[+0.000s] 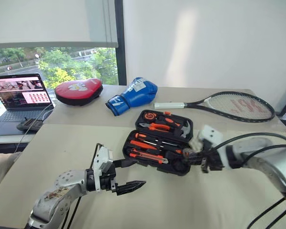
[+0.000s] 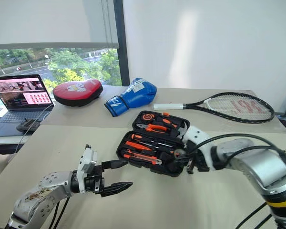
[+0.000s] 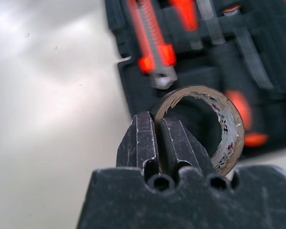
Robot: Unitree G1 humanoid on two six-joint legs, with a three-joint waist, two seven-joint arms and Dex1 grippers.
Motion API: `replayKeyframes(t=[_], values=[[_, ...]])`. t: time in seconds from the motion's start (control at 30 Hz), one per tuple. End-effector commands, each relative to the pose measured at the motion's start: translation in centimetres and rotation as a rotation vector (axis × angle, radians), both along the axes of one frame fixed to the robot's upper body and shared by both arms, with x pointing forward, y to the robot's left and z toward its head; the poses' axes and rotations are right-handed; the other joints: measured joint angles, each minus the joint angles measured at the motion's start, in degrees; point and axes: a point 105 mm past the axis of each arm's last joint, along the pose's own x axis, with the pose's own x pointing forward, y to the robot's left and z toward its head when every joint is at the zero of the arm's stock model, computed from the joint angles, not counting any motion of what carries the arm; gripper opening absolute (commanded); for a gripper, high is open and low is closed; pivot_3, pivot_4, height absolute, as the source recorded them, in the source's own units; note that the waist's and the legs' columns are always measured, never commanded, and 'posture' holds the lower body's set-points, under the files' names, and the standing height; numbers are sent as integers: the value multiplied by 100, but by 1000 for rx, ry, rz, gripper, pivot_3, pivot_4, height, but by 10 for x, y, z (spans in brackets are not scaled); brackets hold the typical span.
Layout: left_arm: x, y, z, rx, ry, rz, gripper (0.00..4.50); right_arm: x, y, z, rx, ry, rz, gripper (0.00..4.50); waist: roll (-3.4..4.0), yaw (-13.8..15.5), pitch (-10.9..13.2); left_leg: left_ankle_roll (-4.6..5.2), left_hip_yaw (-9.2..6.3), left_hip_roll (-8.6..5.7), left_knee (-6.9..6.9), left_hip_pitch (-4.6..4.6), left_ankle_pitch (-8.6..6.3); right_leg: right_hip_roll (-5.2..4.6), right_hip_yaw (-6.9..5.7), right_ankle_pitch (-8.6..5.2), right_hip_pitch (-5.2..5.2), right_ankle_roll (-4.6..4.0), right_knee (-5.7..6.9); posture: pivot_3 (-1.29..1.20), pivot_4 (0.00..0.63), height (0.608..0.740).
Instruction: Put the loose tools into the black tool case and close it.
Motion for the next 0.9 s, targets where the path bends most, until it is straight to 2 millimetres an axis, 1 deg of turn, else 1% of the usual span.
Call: replayKeyframes(t=[0.03,0.17,0.2,0.23,0.3,0.33,0.4,0.47,0.53,0.63,0.9], values=[[2,2,10,3,-57,4,4498,2,-5,-13,-69,4,-20,61,0,-6,0,-1,2,-6,0,-4,1,-2,2,1,-7,1,1,0,150,740],[4,7,11,19,-61,31,4498,-1,0,-23,-69,32,21,61,-19,-24,-7,-13,2,-5,0,6,7,-1,2,2,7,3,-4,0,150,740],[5,8,11,19,-57,43,4498,1,0,-23,-69,23,17,785,-21,-24,-8,-9,2,-5,0,10,5,-1,2,2,11,3,-3,0,150,740],[6,9,12,15,-53,52,4498,4,-1,-22,-67,5,8,913,-23,-22,-7,2,2,-3,0,17,-2,0,2,1,17,0,-3,0,150,740],[9,11,13,8,-46,77,4498,9,0,-14,-29,-22,-23,1448,-22,-19,-3,1,1,-3,0,15,-1,-1,1,1,15,-3,-2,0,150,740],[10,13,13,10,-43,89,4498,8,1,-10,-14,-25,-20,1884,-22,-22,-3,-1,2,-3,0,11,0,-1,4,3,6,-3,1,0,150,740],[15,16,14,3,-31,119,4498,6,4,0,39,-28,-22,1884,-20,-17,-2,-6,1,0,-1,8,3,2,2,8,2,4,2,0,150,740],[27,19,17,-19,-17,181,4498,0,5,14,92,-57,-7,1884,-17,-2,0,-11,0,-1,-1,1,6,2,2,18,-4,20,3,0,150,740],[35,20,20,-28,-17,211,4498,-2,6,22,130,-82,-18,1884,-18,15,0,-11,0,-2,-1,-4,6,2,0,19,-8,23,3,0,150,740],[40,15,24,-30,-24,202,4498,0,2,20,121,-106,-60,1884,-19,-1,0,-12,-1,0,-2,-11,7,6,0,22,-16,27,2,0,150,740],[46,9,32,-22,-37,173,4498,4,4,10,107,-98,-83,1884,-18,-22,0,-49,4,-4,-3,-31,30,13,2,22,-39,26,8,0,150,740]])
